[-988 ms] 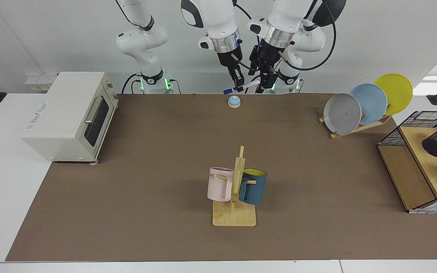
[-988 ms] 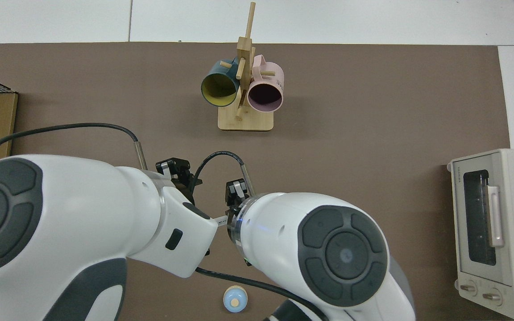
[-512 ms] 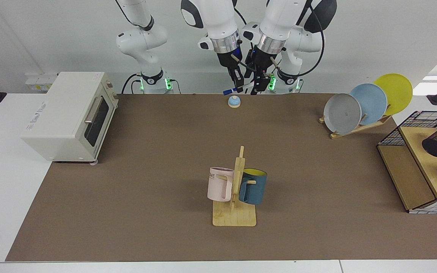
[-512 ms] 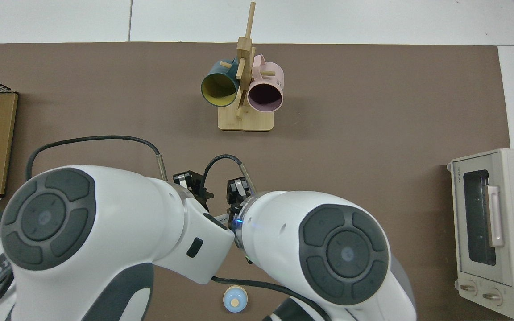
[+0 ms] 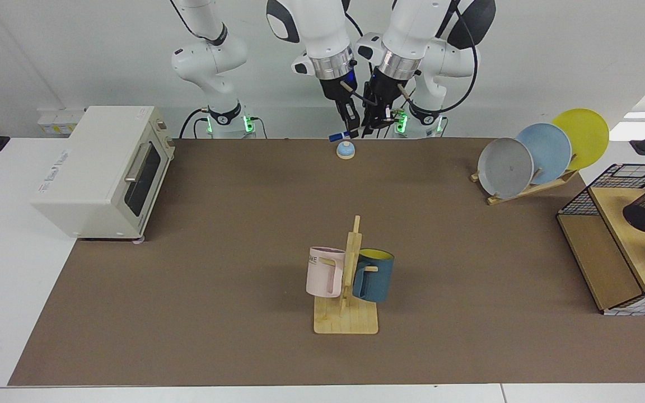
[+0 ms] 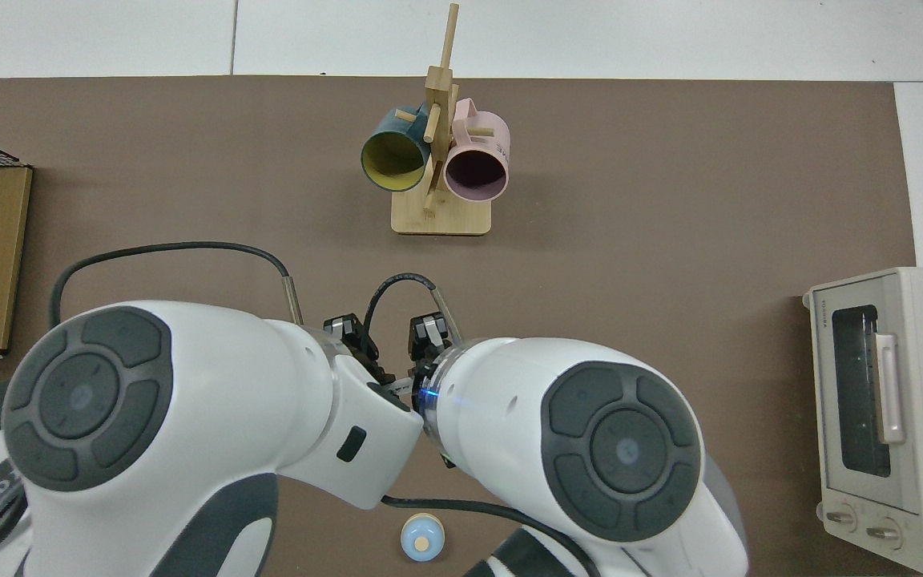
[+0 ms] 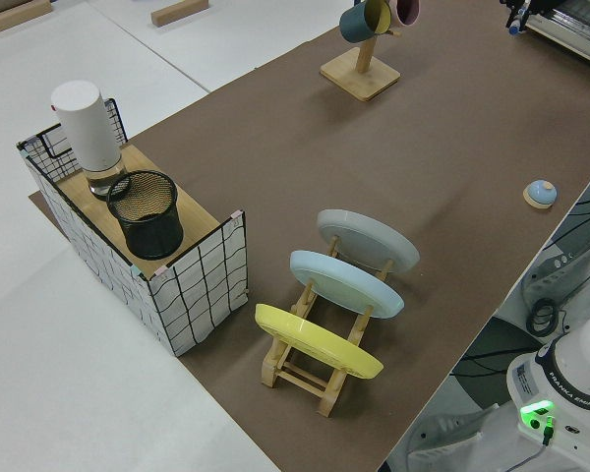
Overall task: Put markers into pen holder
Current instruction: 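Grasp the marker with the left gripper from the right gripper, then withdraw the right gripper while the left gripper carries the marker away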
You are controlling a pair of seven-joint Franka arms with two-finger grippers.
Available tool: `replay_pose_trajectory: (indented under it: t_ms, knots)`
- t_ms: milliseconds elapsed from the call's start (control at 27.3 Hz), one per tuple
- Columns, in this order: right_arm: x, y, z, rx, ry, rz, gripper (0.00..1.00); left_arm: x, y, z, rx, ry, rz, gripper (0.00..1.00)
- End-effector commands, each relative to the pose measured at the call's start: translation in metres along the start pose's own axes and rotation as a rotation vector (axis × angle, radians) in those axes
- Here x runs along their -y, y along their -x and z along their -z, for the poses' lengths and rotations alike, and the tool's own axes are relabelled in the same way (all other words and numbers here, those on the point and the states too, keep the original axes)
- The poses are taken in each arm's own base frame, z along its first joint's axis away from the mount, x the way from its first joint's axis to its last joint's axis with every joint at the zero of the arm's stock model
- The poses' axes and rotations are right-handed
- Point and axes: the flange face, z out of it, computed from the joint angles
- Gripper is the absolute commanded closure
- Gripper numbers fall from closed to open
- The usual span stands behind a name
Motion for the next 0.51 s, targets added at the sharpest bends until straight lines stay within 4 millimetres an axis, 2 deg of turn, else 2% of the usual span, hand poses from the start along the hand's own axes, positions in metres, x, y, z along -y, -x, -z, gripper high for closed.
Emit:
replay_pose_trajectory:
  t_ms: [0, 366, 402, 439, 476]
  knots:
    - [0.0033, -0.0014, 0.0017, -0.006, -0.007, 0.012, 1.00, 0.0000, 0.0080, 0.0018, -0.003, -0.025, -0.001, 1.00]
    - [0.0047, -0.0037, 0.0023, -0.005, -0.009, 0.007, 1.00, 0.0024, 0.0095, 0.0041, 0.014, -0.045, 0.009, 1.00]
    - [0.0051, -0.0045, 0.0024, -0.005, -0.010, 0.009, 0.98, 0.0024, 0.0090, 0.0056, 0.012, -0.047, 0.016, 1.00]
    - [0.0052, -0.0051, 0.0035, -0.005, -0.012, 0.011, 0.85, 0.0034, 0.0091, 0.0064, 0.011, -0.048, 0.020, 1.00]
    - [0.0060, -0.0067, 0.0038, -0.006, -0.012, 0.015, 0.62, 0.0038, 0.0088, 0.0064, 0.010, -0.048, 0.020, 1.00]
